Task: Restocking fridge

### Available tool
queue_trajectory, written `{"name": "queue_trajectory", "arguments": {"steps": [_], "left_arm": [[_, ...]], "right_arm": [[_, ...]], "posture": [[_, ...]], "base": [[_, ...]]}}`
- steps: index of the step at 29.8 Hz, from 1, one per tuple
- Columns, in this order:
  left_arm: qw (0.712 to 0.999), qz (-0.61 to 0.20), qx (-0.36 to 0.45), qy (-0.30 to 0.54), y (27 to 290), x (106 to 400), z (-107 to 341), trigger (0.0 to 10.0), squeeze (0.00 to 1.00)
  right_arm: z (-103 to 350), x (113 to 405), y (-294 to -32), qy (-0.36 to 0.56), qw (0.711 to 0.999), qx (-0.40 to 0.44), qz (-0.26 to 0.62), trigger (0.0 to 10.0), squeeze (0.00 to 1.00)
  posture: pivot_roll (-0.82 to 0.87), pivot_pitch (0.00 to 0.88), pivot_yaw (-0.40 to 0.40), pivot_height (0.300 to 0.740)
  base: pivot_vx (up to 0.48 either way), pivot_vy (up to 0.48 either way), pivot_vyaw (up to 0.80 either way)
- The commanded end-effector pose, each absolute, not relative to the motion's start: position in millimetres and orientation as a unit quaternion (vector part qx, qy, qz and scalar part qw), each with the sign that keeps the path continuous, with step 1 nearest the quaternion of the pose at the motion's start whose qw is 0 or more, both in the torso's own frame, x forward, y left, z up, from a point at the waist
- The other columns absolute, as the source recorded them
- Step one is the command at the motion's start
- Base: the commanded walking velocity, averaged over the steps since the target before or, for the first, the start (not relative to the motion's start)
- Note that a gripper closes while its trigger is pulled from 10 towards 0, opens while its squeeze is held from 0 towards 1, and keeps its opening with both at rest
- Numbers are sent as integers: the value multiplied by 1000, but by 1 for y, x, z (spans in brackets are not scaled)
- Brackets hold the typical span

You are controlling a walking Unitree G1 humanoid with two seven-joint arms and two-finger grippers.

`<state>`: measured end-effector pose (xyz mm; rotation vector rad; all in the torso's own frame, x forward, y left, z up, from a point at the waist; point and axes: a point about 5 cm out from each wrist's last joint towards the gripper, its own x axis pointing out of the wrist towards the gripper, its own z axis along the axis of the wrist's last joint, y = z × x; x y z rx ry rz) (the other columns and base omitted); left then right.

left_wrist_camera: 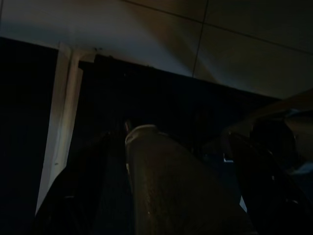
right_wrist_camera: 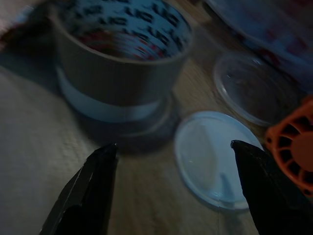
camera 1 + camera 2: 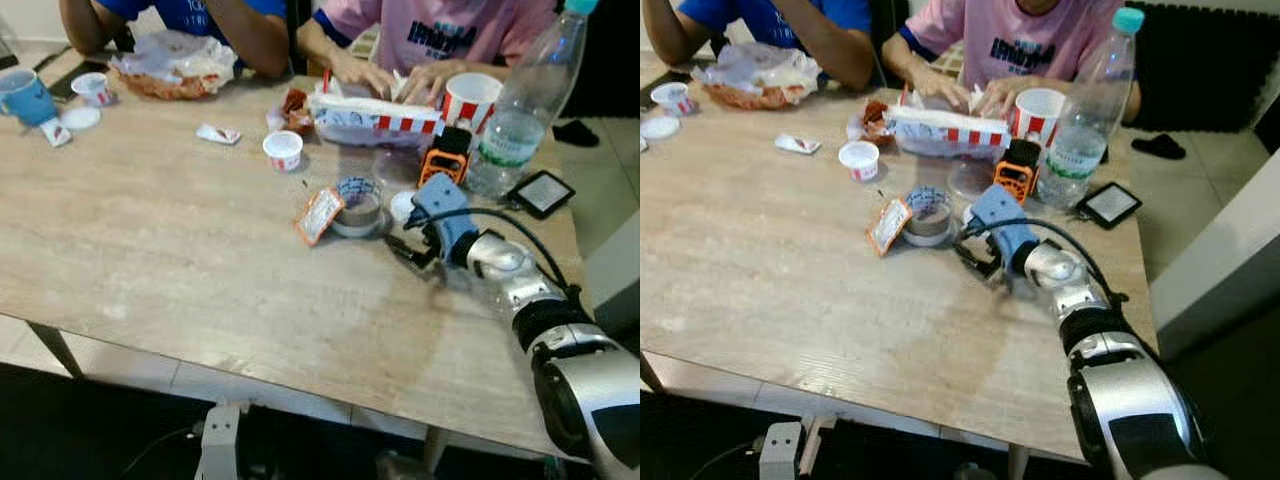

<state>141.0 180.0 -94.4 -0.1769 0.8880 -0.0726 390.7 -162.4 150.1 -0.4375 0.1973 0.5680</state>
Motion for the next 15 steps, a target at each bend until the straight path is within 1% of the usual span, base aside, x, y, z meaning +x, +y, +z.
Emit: {"name": "queue_trajectory", "arguments": {"steps": [1,4,10,15], "left_arm": [[827,-16,-105,553,180,56,-119,10000,0],[825,-14,-107,555,179,52,-119,10000,0],[825,-14,-111,554,178,49,-119,10000,0],[827,-17,-113,551,176,50,-119,10000,0]], "right_arm": [[164,397,-178,93,944,-209,236,10000,0],[172,399,-184,86,950,-202,224,10000,0],[170,398,-181,96,942,-202,249,10000,0],[162,395,-178,115,939,-189,264,10000,0]], "posture": [[-18,278,-44,740],[-19,286,-47,740],[-25,305,-56,740],[-25,303,-58,740]], "base": [[0,0,0],[0,0,0],[0,0,0],[0,0,0]]}}
